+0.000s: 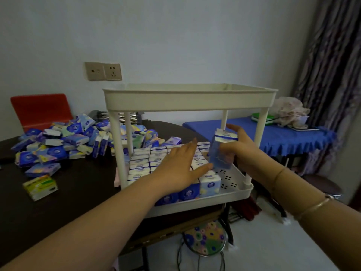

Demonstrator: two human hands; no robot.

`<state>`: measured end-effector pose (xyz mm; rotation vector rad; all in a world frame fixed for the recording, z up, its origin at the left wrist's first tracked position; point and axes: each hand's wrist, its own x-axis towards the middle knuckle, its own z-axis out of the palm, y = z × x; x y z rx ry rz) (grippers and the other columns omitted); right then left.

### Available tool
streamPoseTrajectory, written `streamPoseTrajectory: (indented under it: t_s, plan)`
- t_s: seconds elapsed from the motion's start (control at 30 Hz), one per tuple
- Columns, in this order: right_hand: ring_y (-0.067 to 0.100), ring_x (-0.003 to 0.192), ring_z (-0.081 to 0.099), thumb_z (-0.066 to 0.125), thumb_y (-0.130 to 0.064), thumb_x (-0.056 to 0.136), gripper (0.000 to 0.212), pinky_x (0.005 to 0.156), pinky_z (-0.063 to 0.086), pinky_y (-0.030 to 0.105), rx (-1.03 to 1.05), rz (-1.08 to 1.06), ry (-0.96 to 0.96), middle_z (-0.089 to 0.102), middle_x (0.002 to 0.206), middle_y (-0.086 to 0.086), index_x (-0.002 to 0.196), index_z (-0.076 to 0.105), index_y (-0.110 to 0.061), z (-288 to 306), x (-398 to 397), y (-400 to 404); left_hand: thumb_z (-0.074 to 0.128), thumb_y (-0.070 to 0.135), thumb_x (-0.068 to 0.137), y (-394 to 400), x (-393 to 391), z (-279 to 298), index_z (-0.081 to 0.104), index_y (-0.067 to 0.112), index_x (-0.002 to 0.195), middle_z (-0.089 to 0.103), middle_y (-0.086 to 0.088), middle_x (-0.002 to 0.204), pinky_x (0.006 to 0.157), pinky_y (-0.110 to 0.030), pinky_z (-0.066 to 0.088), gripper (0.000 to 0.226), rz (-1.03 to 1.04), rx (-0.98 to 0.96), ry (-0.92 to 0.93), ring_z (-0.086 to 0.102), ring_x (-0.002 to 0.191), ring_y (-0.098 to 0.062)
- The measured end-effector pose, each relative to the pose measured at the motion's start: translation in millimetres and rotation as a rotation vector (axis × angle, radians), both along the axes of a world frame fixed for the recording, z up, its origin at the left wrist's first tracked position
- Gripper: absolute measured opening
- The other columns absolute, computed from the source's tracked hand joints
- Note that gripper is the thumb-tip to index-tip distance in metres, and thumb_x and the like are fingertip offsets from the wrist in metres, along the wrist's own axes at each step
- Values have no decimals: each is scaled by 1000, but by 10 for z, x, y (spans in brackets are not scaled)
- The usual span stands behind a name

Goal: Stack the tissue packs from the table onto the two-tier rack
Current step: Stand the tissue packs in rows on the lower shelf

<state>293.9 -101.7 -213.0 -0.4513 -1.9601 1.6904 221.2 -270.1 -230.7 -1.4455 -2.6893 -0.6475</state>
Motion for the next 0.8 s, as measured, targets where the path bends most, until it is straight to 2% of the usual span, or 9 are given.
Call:
streamPoseTrajectory:
  t_s: [0.1, 0.17, 0.27, 0.33, 0.4, 0.47, 0.57, 0.7, 0.8]
  plan:
    - [24, 87, 57, 63, 9, 74, 72, 53, 45, 18, 166, -120, -105, 49, 123, 15, 131, 33, -22, -144, -151, 142, 24, 69, 90, -6, -169, -190, 0, 32, 152, -1, 7, 161, 119, -47, 5, 76, 72, -188, 94, 2, 147, -18]
    - [19, 81, 54, 60, 13, 74, 70, 43, 43, 15, 124, -98, -154, 49, 120, 16, 131, 32, -17, -276, -220, 173, 17, 70, 90, -16, -224, -295, -8, 38, 150, -7, 9, 160, 118, -49, 1, 72, 99, -273, 86, -3, 148, -17]
    - [14, 76, 50, 58, 13, 80, 62, 42, 42, 12, 49, -86, -195, 48, 118, 14, 131, 32, -9, -516, -299, 212, 12, 71, 90, -7, -245, -349, -10, 43, 148, -9, 13, 159, 118, -50, -2, 68, 104, -292, 79, -7, 147, -15]
    - [19, 82, 53, 58, 10, 83, 59, 53, 48, 15, 6, -98, -194, 47, 126, 13, 133, 33, -9, -643, -340, 235, 11, 71, 89, 3, -260, -353, -9, 44, 148, -10, 14, 159, 118, -49, -3, 67, 99, -297, 80, -8, 147, -15]
    - [27, 105, 54, 56, 13, 82, 63, 80, 53, 32, -30, -98, -210, 47, 128, 15, 134, 32, -12, -731, -369, 260, 11, 71, 89, -3, -262, -356, -8, 44, 148, -10, 15, 159, 118, -49, -3, 67, 94, -297, 79, -9, 147, -15]
    - [29, 112, 52, 54, 17, 81, 67, 92, 49, 45, -55, -80, -222, 48, 128, 17, 136, 29, -12, -794, -403, 303, 11, 71, 89, -9, -258, -363, -8, 44, 148, -10, 15, 159, 118, -49, -3, 67, 91, -295, 76, -9, 147, -15]
    - [31, 110, 55, 57, 14, 83, 74, 92, 49, 47, -77, -22, -279, 51, 127, 17, 141, 21, -13, -853, -417, 352, 10, 72, 89, -9, -255, -368, -8, 44, 148, -10, 15, 159, 118, -50, -2, 68, 89, -294, 78, -9, 147, -14]
    - [27, 108, 56, 59, 0, 88, 75, 89, 50, 42, -62, 24, -293, 53, 124, 14, 145, 12, -14, -905, -456, 361, 10, 72, 89, -10, -258, -379, -7, 43, 148, -10, 15, 159, 118, -50, -3, 68, 85, -292, 80, -9, 147, -14]
    - [29, 108, 62, 66, -12, 84, 62, 90, 52, 49, -92, 106, -281, 61, 118, 10, 134, 32, -21, -904, -489, 346, 10, 72, 89, -12, -255, -378, -6, 42, 149, -10, 15, 159, 118, -50, -3, 69, 85, -293, 78, -10, 147, -13]
